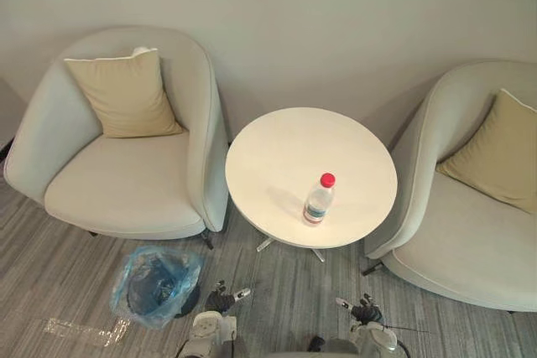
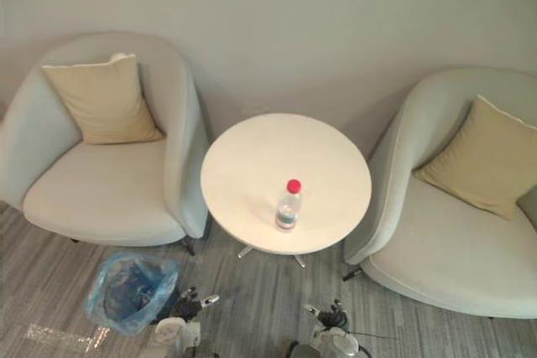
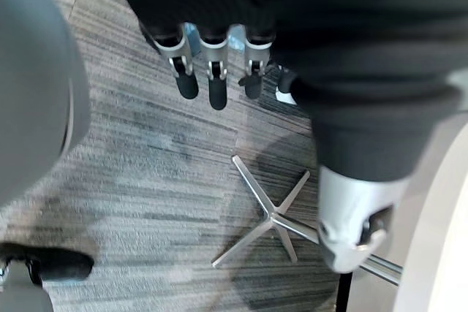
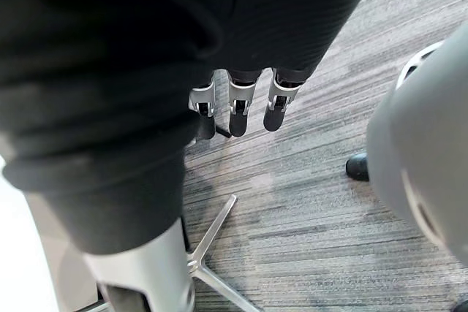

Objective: Gather rubbish on tea table into small bin, then transfer packed bag to large trash can.

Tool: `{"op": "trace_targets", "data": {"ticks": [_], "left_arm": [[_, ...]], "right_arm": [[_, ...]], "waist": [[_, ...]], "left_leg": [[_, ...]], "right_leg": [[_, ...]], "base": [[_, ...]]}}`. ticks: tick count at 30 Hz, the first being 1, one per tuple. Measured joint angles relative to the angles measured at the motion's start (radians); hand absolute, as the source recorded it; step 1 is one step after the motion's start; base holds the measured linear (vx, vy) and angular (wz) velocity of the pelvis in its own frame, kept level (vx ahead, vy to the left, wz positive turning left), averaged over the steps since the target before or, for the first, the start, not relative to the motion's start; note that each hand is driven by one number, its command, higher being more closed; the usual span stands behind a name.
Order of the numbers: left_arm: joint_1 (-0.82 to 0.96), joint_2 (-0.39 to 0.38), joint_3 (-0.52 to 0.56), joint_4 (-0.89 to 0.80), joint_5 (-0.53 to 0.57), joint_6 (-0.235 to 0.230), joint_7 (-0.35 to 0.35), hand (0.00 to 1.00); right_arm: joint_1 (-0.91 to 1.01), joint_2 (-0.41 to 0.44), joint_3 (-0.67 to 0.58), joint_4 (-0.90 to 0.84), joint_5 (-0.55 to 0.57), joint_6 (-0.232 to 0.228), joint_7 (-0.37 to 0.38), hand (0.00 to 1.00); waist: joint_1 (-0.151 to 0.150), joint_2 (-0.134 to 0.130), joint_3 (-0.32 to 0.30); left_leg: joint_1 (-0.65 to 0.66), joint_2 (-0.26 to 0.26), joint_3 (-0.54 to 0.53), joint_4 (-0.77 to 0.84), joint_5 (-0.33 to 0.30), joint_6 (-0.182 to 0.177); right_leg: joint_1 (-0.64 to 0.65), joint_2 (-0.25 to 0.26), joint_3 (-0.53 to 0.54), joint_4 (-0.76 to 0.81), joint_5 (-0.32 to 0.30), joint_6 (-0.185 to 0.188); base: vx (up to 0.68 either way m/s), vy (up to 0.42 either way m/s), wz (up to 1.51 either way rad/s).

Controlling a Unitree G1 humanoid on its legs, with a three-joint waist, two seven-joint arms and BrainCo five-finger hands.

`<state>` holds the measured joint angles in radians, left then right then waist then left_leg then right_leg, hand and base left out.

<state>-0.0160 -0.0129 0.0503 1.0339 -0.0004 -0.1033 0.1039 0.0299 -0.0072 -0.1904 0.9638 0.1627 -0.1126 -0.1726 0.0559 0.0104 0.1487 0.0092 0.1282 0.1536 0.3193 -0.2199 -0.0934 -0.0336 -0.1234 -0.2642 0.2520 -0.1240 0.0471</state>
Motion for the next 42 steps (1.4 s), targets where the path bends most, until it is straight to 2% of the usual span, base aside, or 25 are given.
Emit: {"op": "trace_targets", "data": {"ticks": [4, 6, 9, 14, 25, 31, 42], "left_arm": [[-0.003, 0.022, -0.033, 0.018, 0.001, 0.000, 0.000, 0.00], [-0.001, 0.036, -0.051, 0.021, 0.008, 0.000, 0.000, 0.00], [0.000, 0.062, -0.081, 0.035, 0.020, -0.002, 0.000, 0.00], [0.025, 0.105, -0.114, 0.046, 0.017, -0.003, -0.001, 0.00], [0.029, 0.117, -0.116, 0.050, 0.019, -0.018, -0.024, 0.00], [0.029, 0.117, -0.116, 0.049, 0.018, -0.020, -0.030, 0.00], [0.009, 0.116, -0.116, 0.016, 0.005, -0.041, -0.030, 0.00]], "right_arm": [[0.024, -0.026, 0.070, -0.083, -0.049, 0.003, -0.016, 0.00], [0.036, -0.056, 0.110, -0.218, -0.099, -0.001, -0.029, 0.00], [0.056, -0.102, 0.125, -0.373, -0.148, -0.008, -0.037, 0.00], [0.062, -0.157, 0.118, -0.467, -0.174, -0.027, -0.042, 0.00], [-0.013, -0.203, 0.115, -0.487, -0.198, -0.047, -0.047, 0.00], [-0.096, -0.240, 0.116, -0.486, -0.118, -0.058, -0.059, 0.00], [-0.285, -0.271, 0.169, -0.424, -0.072, -0.066, -0.071, 0.00]], "waist": [[-0.002, 0.000, -0.002], [-0.003, -0.001, -0.004], [-0.002, -0.001, -0.006], [-0.003, 0.000, -0.020], [0.000, 0.005, -0.024], [0.001, 0.010, -0.020], [0.007, 0.042, 0.074]], "left_leg": [[0.019, -0.012, -0.003, -0.080, 0.028, 0.003], [0.024, -0.019, 0.001, -0.119, 0.045, 0.005], [0.018, -0.025, 0.001, -0.127, 0.049, 0.008], [-0.010, -0.042, -0.032, -0.133, 0.054, 0.016], [-0.013, -0.061, -0.114, -0.147, 0.061, 0.023], [-0.042, -0.065, -0.148, -0.142, 0.062, 0.023], [-0.092, -0.070, -0.180, -0.129, 0.069, 0.025]], "right_leg": [[-0.002, 0.004, 0.004, -0.039, 0.036, -0.002], [-0.004, 0.009, 0.022, -0.072, 0.063, -0.002], [-0.006, 0.014, 0.041, -0.108, 0.083, 0.008], [-0.020, 0.020, 0.060, -0.155, 0.114, 0.012], [0.006, 0.024, 0.050, -0.215, 0.141, 0.007], [0.008, 0.024, 0.018, -0.233, 0.147, 0.006], [-0.011, 0.021, -0.008, -0.237, 0.153, 0.003]], "base": [[-0.09, 0.013, 0.00], [-0.12, 0.008, -0.12], [-0.13, 0.010, -0.10], [-0.03, 0.011, -0.03], [0.06, 0.007, 0.06], [0.00, -0.006, 0.16], [-0.02, -0.004, 0.08]]}}
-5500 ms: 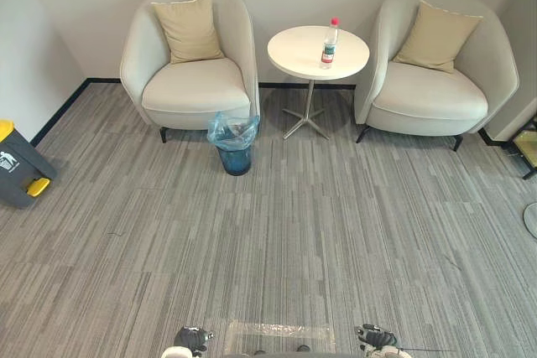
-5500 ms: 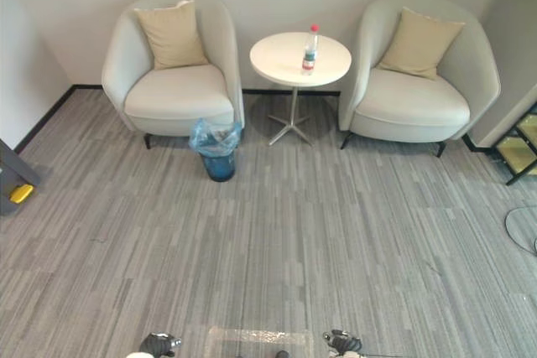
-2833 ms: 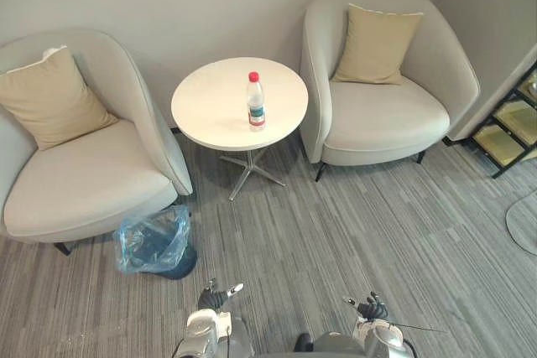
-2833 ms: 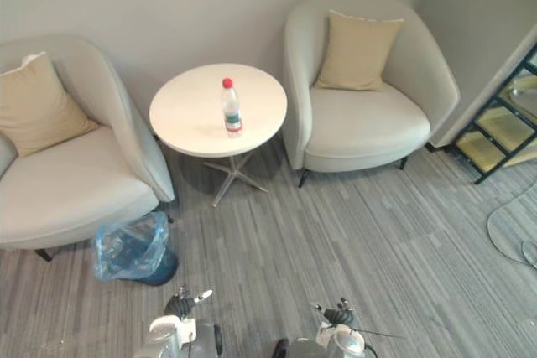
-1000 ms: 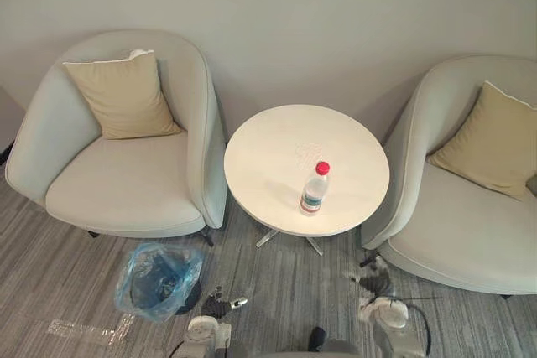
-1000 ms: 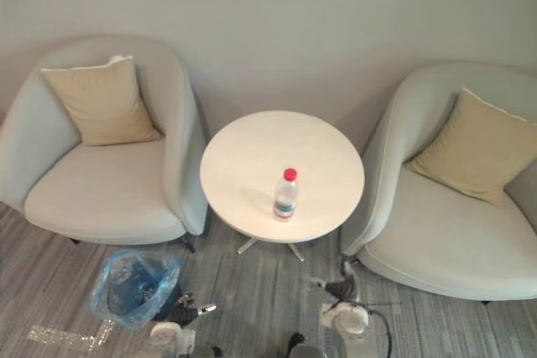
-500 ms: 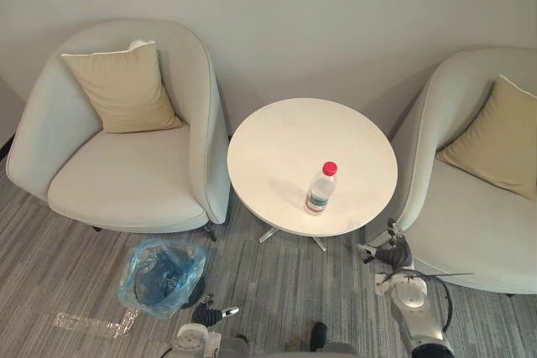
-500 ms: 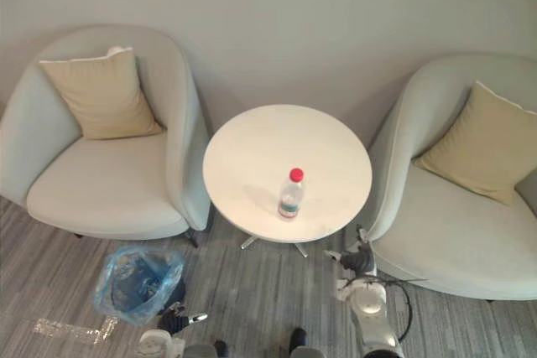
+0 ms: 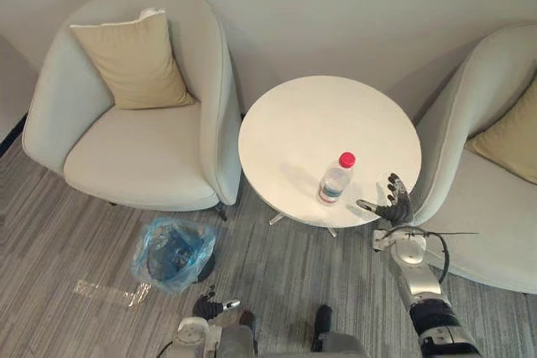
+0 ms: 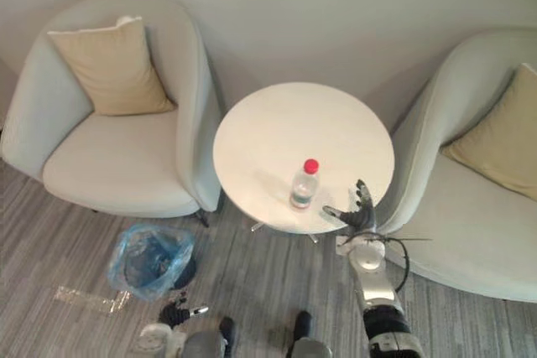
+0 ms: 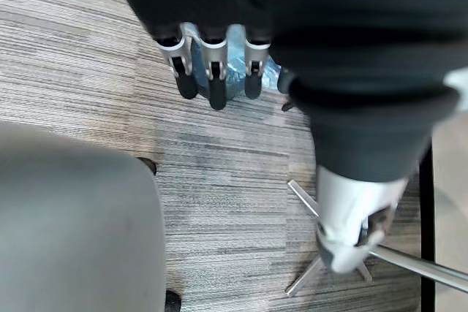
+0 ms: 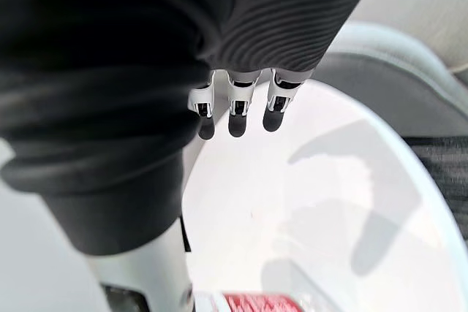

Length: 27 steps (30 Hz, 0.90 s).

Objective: Gather rubbish on tea table into small bin, then transfer packed bag to large trash can.

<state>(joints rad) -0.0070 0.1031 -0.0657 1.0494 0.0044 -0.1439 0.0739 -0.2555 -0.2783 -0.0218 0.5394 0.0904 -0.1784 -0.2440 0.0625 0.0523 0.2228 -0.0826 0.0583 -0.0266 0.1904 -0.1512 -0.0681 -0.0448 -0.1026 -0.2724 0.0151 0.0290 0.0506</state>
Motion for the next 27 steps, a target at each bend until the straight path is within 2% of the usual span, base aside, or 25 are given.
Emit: {"op": "trace_targets", "data": {"ticks": [3, 6, 13, 14, 17, 27], "left_arm": [[-0.005, 0.001, 0.001, -0.009, -0.009, -0.002, 0.001, 0.00], [-0.014, -0.002, 0.000, -0.028, -0.014, -0.005, 0.002, 0.00], [-0.021, -0.007, 0.009, -0.066, -0.049, -0.013, 0.009, 0.00], [-0.021, -0.007, 0.010, -0.070, -0.051, -0.016, 0.010, 0.00], [-0.021, -0.007, 0.010, -0.078, -0.058, -0.018, 0.012, 0.00], [-0.022, -0.012, 0.010, -0.094, -0.068, -0.018, 0.033, 0.00]], "right_arm": [[-0.041, -0.002, 0.023, 0.007, 0.029, 0.000, -0.007, 0.00], [-0.089, -0.001, 0.039, 0.036, 0.039, 0.000, -0.009, 0.00], [-0.162, 0.012, 0.079, 0.050, 0.067, 0.000, -0.018, 0.00], [-0.170, 0.017, 0.082, 0.054, 0.067, 0.000, -0.023, 1.00], [-0.194, 0.041, 0.088, 0.066, 0.067, 0.000, -0.041, 1.00], [-0.202, 0.044, 0.122, 0.058, 0.062, 0.002, -0.058, 1.00]], "waist": [[0.002, 0.005, 0.014], [0.023, 0.011, 0.040], [0.053, 0.019, 0.079], [0.055, 0.019, 0.084], [0.062, 0.019, 0.091], [0.075, 0.022, 0.099]], "left_leg": [[-0.041, -0.001, -0.015, 0.020, 0.000, 0.000], [-0.057, -0.003, -0.028, 0.040, 0.000, 0.000], [-0.115, -0.015, -0.067, 0.076, 0.000, -0.001], [-0.115, -0.016, -0.067, 0.077, 0.000, -0.002], [-0.127, -0.018, -0.068, 0.087, 0.000, -0.002], [-0.143, -0.021, -0.096, 0.092, 0.005, -0.009]], "right_leg": [[-0.035, -0.002, -0.003, 0.017, -0.001, 0.000], [-0.044, -0.007, -0.003, 0.041, -0.011, 0.000], [-0.107, -0.030, -0.027, 0.138, -0.060, 0.002], [-0.110, -0.033, -0.028, 0.147, -0.065, 0.003], [-0.130, -0.040, -0.028, 0.179, -0.079, 0.003], [-0.133, -0.045, -0.051, 0.188, -0.084, 0.006]], "base": [[0.00, 0.015, 0.16], [-0.01, 0.017, 0.16], [-0.05, 0.003, 0.17], [-0.04, -0.007, 0.11], [-0.04, -0.008, 0.03], [-0.01, -0.010, 0.08]]}}
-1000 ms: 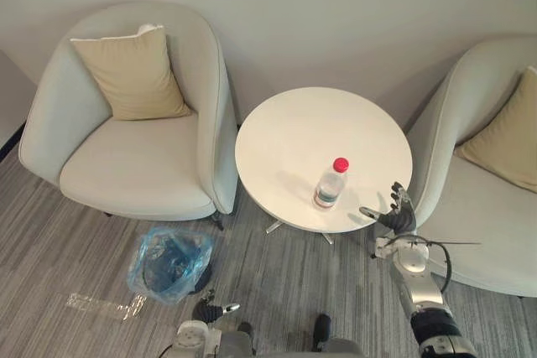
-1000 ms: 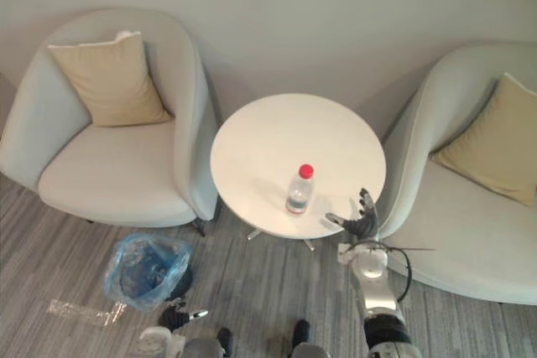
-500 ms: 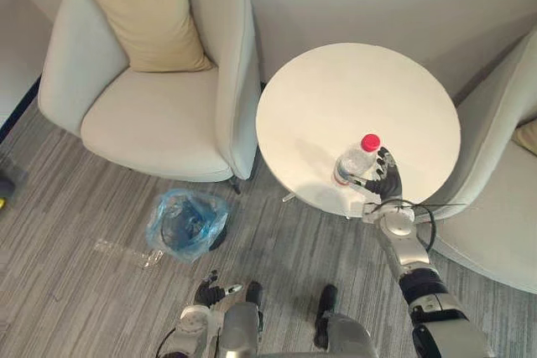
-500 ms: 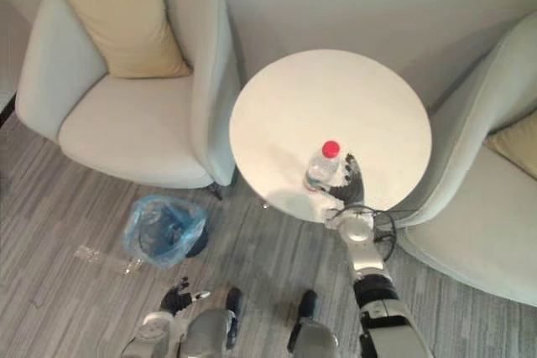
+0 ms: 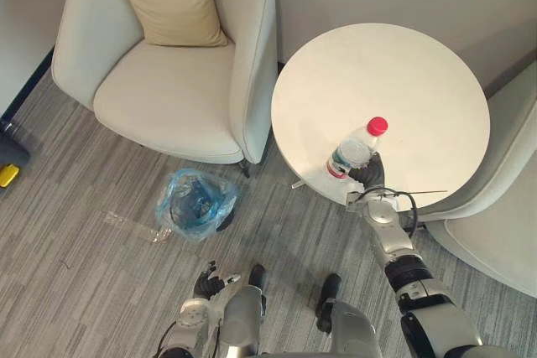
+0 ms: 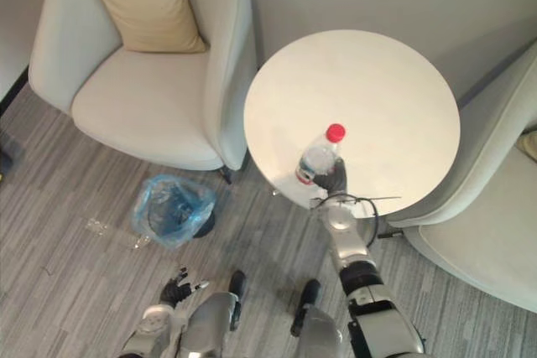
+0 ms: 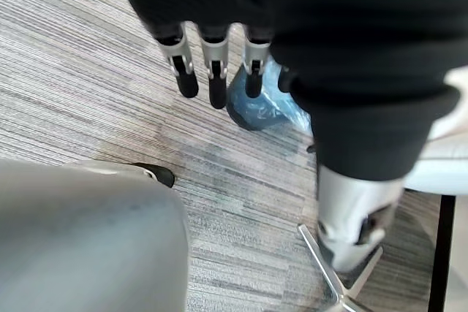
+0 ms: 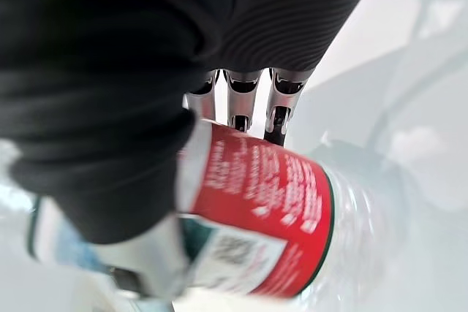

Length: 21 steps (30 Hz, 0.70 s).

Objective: Gather rubbish on tea table into small bin, then transfer packed bag to large trash can.

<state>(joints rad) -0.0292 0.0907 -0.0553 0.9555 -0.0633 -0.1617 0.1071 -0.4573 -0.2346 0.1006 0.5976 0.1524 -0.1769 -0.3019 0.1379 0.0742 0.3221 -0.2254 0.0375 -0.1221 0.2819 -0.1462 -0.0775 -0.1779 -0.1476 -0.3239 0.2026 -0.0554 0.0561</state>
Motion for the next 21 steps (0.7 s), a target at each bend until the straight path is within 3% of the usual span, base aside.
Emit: {"op": "trace_targets", "data": {"ticks": [8, 15, 21], "left_arm": [[0.001, 0.006, 0.000, 0.006, 0.024, 0.013, -0.003, 0.00], [0.004, 0.019, -0.002, 0.041, 0.076, 0.023, -0.020, 0.00], [0.013, 0.023, -0.033, 0.076, 0.103, 0.023, -0.032, 0.00]], "right_arm": [[0.197, -0.002, -0.001, -0.294, -0.037, -0.005, 0.023, 1.00], [0.431, 0.004, -0.015, -0.518, -0.072, -0.020, 0.094, 1.00], [0.554, 0.041, -0.020, -0.634, -0.120, -0.039, 0.130, 1.00]], "waist": [[-0.014, -0.011, -0.006], [-0.065, -0.035, -0.031], [-0.088, -0.051, -0.078]], "left_leg": [[0.045, 0.002, 0.004, -0.023, 0.002, -0.001], [0.099, 0.005, 0.036, -0.059, 0.013, 0.005], [0.159, 0.010, 0.091, -0.086, 0.014, 0.006]], "right_leg": [[0.046, 0.009, 0.010, -0.042, 0.015, 0.001], [0.112, 0.025, 0.036, -0.145, 0.073, 0.006], [0.148, 0.033, 0.092, -0.192, 0.104, 0.008]], "base": [[0.00, -0.001, -0.04], [-0.01, 0.013, -0.15], [-0.04, 0.017, -0.27]]}}
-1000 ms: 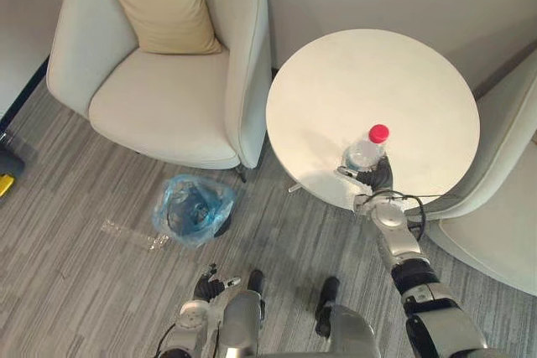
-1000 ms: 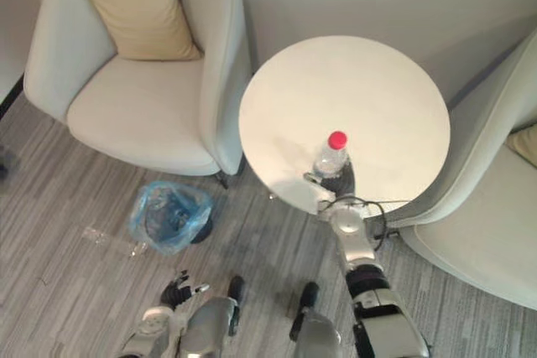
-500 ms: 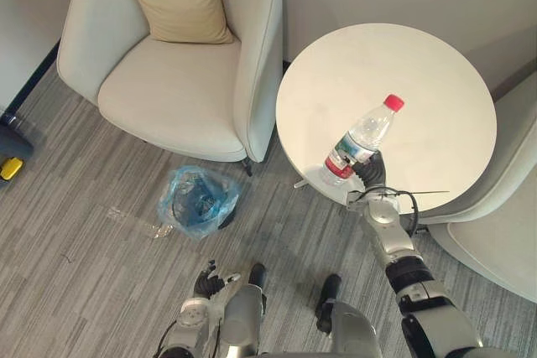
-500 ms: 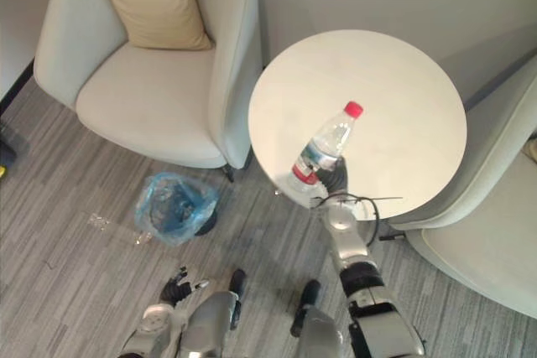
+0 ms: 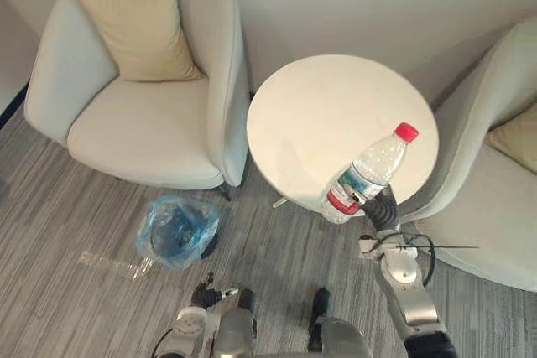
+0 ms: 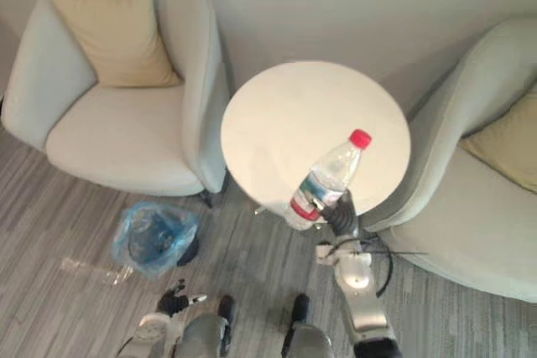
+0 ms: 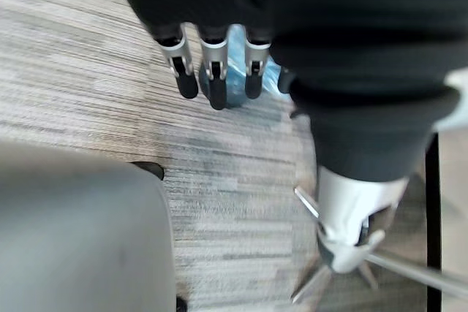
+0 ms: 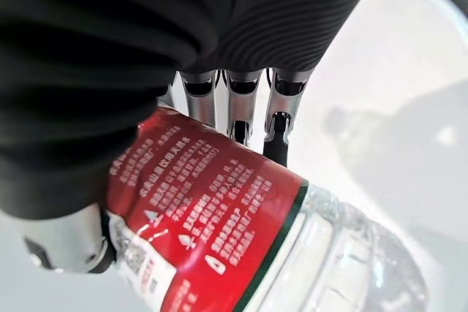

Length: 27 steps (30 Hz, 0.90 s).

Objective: Gather rubbish on tea table into small bin, then transfer packed bag to large trash can.

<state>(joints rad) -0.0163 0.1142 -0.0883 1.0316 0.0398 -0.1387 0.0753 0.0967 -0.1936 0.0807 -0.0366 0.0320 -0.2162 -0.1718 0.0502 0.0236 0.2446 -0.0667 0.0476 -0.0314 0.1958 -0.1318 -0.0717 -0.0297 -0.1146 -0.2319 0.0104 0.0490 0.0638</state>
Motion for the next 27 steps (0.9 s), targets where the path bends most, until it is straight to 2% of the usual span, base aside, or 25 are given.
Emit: {"op": "trace_targets", "data": {"ticks": [2, 6, 7, 20, 23, 27], "left_arm": [[0.003, 0.000, -0.020, 0.004, 0.012, 0.006, -0.002, 0.00], [0.004, 0.001, -0.036, 0.023, 0.020, 0.015, -0.003, 0.00], [0.011, 0.004, -0.053, 0.024, 0.028, 0.016, -0.005, 0.00], [0.014, 0.003, -0.089, 0.066, 0.052, 0.016, -0.018, 0.00], [0.012, 0.001, -0.101, 0.066, 0.067, 0.015, -0.020, 0.00], [-0.001, -0.010, -0.139, 0.060, 0.077, 0.015, -0.019, 0.00]], "right_arm": [[0.040, 0.001, 0.001, -0.038, -0.032, -0.003, 0.007, 1.00], [0.086, 0.001, 0.001, -0.076, -0.066, -0.008, 0.022, 1.00], [0.109, 0.002, 0.003, -0.082, -0.077, -0.009, 0.033, 1.00], [0.189, 0.006, 0.008, -0.094, -0.113, -0.009, 0.053, 1.00], [0.190, 0.005, 0.008, -0.093, -0.119, -0.009, 0.048, 1.00], [0.168, -0.011, 0.000, -0.051, -0.130, -0.009, 0.012, 1.00]], "waist": [[0.000, -0.002, -0.026], [-0.012, -0.003, -0.040], [-0.014, -0.005, -0.064], [-0.043, 0.009, -0.092], [-0.043, 0.015, -0.094], [-0.046, 0.042, -0.089]], "left_leg": [[0.004, 0.000, 0.015, -0.007, 0.002, 0.003], [0.047, 0.002, 0.030, -0.021, 0.002, 0.003], [0.053, 0.005, 0.046, -0.034, 0.002, 0.003], [0.156, 0.018, 0.081, -0.056, -0.001, -0.002], [0.142, 0.017, 0.066, -0.054, -0.002, -0.003], [0.053, 0.011, 0.006, -0.035, 0.023, 0.000]], "right_leg": [[0.000, 0.002, 0.016, -0.016, 0.012, 0.000], [0.034, 0.004, 0.030, -0.027, 0.017, 0.001], [0.033, 0.008, 0.045, -0.040, 0.024, 0.001], [0.120, 0.023, 0.079, -0.070, 0.032, 0.000], [0.124, 0.022, 0.063, -0.076, 0.028, 0.004], [0.074, 0.002, -0.024, -0.026, -0.002, -0.001]], "base": [[-0.04, 0.014, -0.22], [-0.03, 0.005, -0.16], [-0.03, 0.003, -0.18], [0.00, 0.002, -0.09], [-0.07, -0.013, 0.13], [-0.08, -0.021, 0.65]]}}
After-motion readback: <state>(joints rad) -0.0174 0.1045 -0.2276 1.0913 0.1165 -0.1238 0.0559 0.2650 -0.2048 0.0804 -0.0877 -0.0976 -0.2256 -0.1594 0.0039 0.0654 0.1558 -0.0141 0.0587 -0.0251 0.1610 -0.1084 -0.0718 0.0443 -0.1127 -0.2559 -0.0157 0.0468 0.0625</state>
